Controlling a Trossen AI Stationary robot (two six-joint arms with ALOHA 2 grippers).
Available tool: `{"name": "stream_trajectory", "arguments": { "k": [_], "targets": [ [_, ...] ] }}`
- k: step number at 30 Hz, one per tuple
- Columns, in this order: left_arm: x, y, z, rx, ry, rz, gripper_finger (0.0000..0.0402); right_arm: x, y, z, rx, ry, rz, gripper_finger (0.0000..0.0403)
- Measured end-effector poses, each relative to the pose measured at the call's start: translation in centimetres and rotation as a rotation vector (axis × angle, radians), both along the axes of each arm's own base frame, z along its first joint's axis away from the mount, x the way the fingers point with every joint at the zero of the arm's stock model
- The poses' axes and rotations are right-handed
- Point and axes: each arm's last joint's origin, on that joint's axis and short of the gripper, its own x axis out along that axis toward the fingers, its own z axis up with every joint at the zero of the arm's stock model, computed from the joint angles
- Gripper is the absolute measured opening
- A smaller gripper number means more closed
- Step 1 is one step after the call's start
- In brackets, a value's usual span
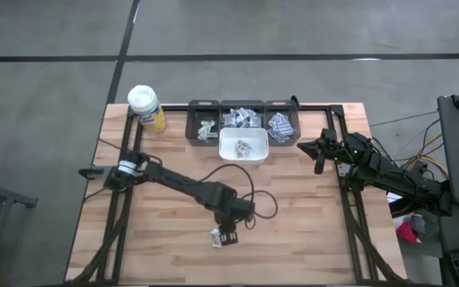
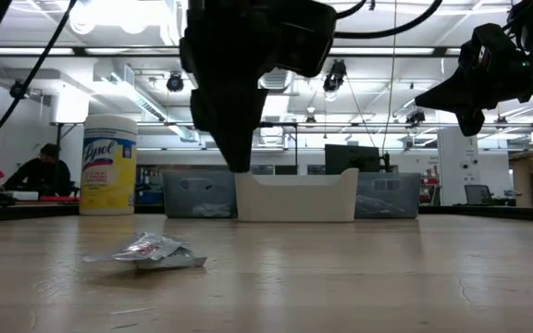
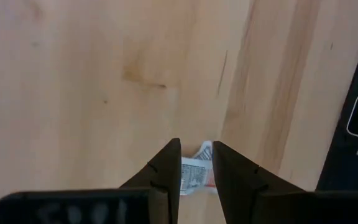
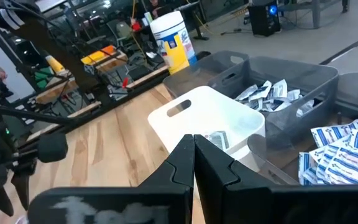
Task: Pick & Place First Aid Supplies
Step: Put the top ointment pack into the white bin
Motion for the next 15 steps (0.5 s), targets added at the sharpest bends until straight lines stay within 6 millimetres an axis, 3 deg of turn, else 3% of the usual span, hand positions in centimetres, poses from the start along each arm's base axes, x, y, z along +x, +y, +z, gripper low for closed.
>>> {"name": "stream_trajectory", "arguments": {
  "k": [15],
  "targets": [
    [-1.5, -1.1, -2.7, 0.016, 0.076, -0.012, 0.0085, 0.0, 0.0, 0.0, 0.0, -0.001, 0.0, 0.0008]
  ]
}}
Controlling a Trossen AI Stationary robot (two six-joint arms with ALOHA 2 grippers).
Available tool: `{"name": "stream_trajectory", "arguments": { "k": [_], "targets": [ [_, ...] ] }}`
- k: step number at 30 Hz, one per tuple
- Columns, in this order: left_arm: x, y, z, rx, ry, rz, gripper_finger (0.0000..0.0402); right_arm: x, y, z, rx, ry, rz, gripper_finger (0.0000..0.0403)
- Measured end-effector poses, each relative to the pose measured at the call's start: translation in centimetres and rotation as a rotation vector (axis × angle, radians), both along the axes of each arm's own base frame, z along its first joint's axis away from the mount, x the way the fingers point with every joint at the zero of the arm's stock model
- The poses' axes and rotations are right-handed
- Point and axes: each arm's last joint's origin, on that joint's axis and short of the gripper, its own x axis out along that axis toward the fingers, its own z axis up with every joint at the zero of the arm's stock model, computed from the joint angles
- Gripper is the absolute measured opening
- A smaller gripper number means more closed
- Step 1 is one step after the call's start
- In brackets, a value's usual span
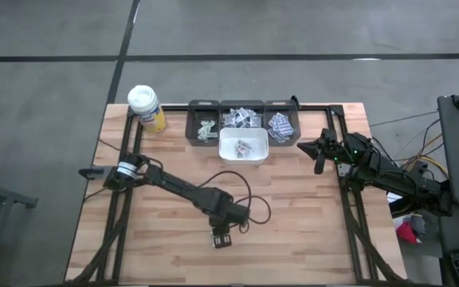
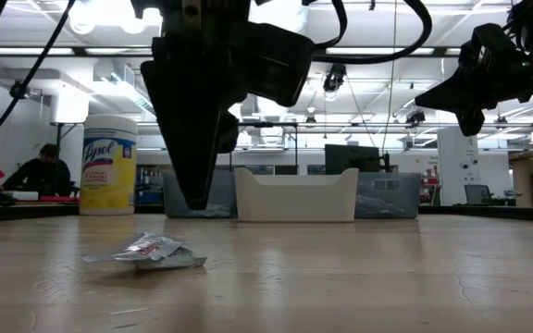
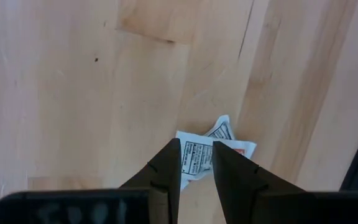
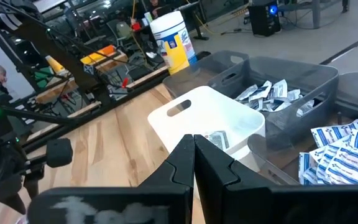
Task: Pick & Place First Aid Supplies
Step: Put the top ointment pack into the white bin
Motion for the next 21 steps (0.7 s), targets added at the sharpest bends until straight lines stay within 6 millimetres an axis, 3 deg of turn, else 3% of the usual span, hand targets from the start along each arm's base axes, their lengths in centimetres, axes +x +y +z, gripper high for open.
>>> {"name": "stream_trajectory", "arguments": {
  "k": [14, 21],
  "targets": [
    [0.0, -0.1, -0.3, 0.008, -0.02, -0.058, 0.0085, 0.0, 0.0, 0.0, -0.001, 0.0, 0.0, 0.0008],
    [0.1, -0.6, -1.5, -0.004, 0.01, -0.096, 0.0084, 0.0, 0.0, 0.0, 0.0, 0.0, 0.0, 0.0008]
  ]
}}
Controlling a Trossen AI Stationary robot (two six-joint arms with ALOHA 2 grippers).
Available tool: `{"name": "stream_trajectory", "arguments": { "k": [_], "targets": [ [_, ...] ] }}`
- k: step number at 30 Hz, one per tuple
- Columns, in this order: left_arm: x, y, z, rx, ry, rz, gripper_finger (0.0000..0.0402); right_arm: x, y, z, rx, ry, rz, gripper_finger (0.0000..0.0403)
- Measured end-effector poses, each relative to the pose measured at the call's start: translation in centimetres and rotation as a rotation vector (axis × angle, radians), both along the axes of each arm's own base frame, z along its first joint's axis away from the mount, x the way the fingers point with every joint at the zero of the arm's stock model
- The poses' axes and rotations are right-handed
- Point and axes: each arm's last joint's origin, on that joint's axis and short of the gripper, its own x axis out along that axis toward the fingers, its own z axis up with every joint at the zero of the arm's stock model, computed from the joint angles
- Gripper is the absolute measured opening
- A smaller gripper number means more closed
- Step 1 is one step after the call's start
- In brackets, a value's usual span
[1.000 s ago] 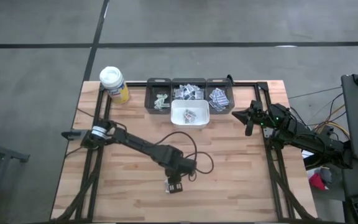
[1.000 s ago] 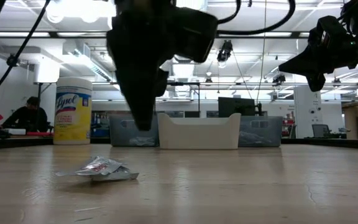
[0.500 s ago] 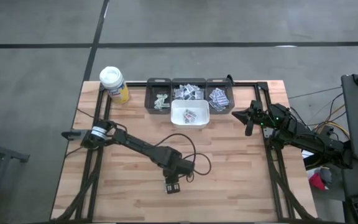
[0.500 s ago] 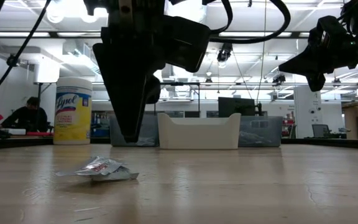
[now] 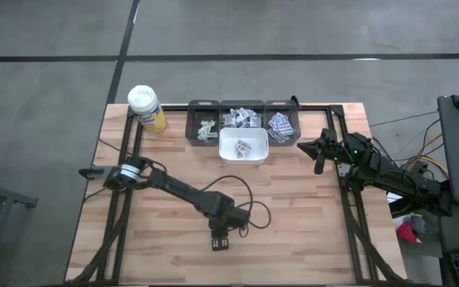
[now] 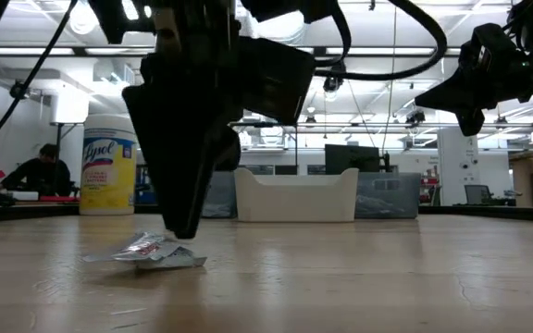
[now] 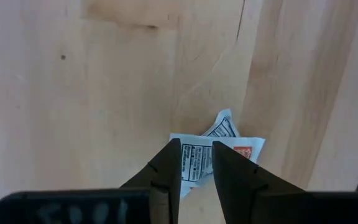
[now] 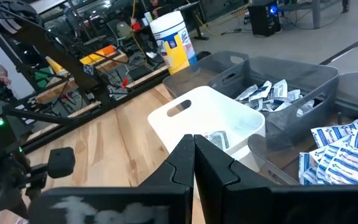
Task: Pick & Place First Aid Supplies
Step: Put the top ointment pack into the white bin
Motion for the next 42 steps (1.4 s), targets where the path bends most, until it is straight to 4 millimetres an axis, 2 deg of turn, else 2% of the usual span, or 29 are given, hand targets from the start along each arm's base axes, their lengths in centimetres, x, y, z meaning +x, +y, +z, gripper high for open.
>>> {"name": "stream_trajectory", "arguments": {
  "k": [7, 16, 23, 35, 42],
  "targets": [
    [0.2, -0.2, -1.3, 0.017, 0.036, 0.026, 0.0069, 0.0, 0.0, 0.0, 0.0, 0.0, 0.0, 0.0008],
    [0.2, -0.2, -1.5, 0.015, 0.041, 0.03, 0.0004, 0.0, 0.0, 0.0, 0.0, 0.0, 0.0, 0.0008],
    [0.2, -0.1, -1.4, 0.054, 0.033, 0.054, 0.0006, 0.0, 0.0, 0.0, 0.0, 0.0, 0.0, 0.0008],
    [0.3, 0.7, -0.7, 0.192, 0.028, 0.252, 0.0014, 0.0, 0.0, 0.0, 0.0, 0.0, 0.0, 0.0008],
    [0.8, 0.5, 0.5, 0.184, -0.017, 0.219, 0.0012, 0.0, 0.0, 0.0, 0.0, 0.0, 0.0, 0.0008]
  ]
}}
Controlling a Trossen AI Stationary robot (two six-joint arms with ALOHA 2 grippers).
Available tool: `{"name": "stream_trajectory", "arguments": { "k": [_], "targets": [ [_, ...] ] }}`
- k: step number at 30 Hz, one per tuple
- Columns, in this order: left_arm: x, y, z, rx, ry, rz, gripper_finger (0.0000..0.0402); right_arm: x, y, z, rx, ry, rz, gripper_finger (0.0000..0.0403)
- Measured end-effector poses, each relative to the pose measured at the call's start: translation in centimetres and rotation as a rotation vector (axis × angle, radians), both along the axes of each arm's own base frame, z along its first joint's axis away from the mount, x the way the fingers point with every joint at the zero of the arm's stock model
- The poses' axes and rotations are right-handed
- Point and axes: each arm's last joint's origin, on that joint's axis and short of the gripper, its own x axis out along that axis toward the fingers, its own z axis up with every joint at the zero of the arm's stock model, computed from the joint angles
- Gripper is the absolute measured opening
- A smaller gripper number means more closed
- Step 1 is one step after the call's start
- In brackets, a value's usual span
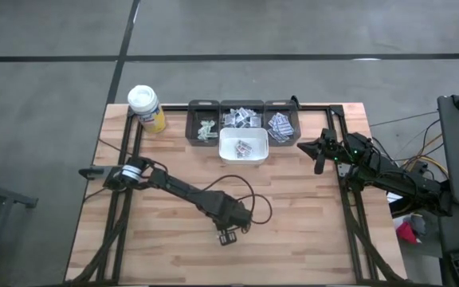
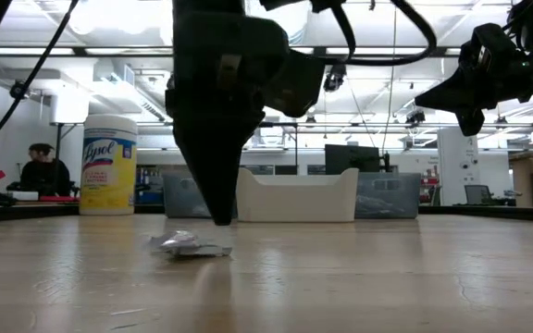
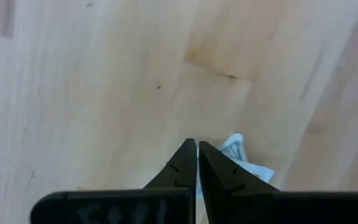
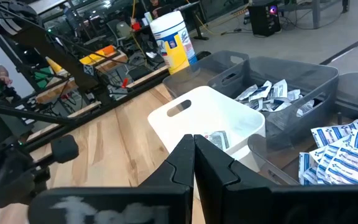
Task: Pick & Place First Aid Supplies
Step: Put the top ointment pack into the white bin
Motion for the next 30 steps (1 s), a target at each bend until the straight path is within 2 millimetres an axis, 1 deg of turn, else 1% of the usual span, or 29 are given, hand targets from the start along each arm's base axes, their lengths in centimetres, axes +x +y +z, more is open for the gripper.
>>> {"name": "stream_trajectory", "arguments": {
  "k": [5, 10, 15, 18, 25, 30],
  "targets": [
    [-0.06, -0.03, 0.17, 0.023, -0.002, -0.027, 0.0012, 0.0, 0.0, 0.0, 0.0, 0.0, 0.0, 0.0008],
    [-0.59, 0.26, 0.07, 0.056, 0.054, -0.02, 0.0012, 0.0, 0.0, 0.0, 0.0, 0.0, 0.0, 0.0008],
    [-0.58, 0.21, 0.11, 0.047, 0.054, -0.031, 0.0015, 0.0, 0.0, 0.0, 0.0, 0.0, 0.0, 0.0008],
    [-0.57, 0.21, 0.11, 0.047, 0.053, -0.032, 0.0029, 0.0, 0.0, 0.02, 0.0, -0.001, 0.0, 0.0008],
    [-0.33, 0.13, 0.15, 0.044, 0.026, -0.061, 0.0076, 0.0, 0.0, 0.0, 0.0, 0.0, 0.0, 0.0008],
    [-0.27, 0.11, 0.16, 0.055, 0.012, -0.139, 0.0088, 0.0, 0.0, 0.01, 0.0, 0.0, 0.0, 0.0008]
  ]
}}
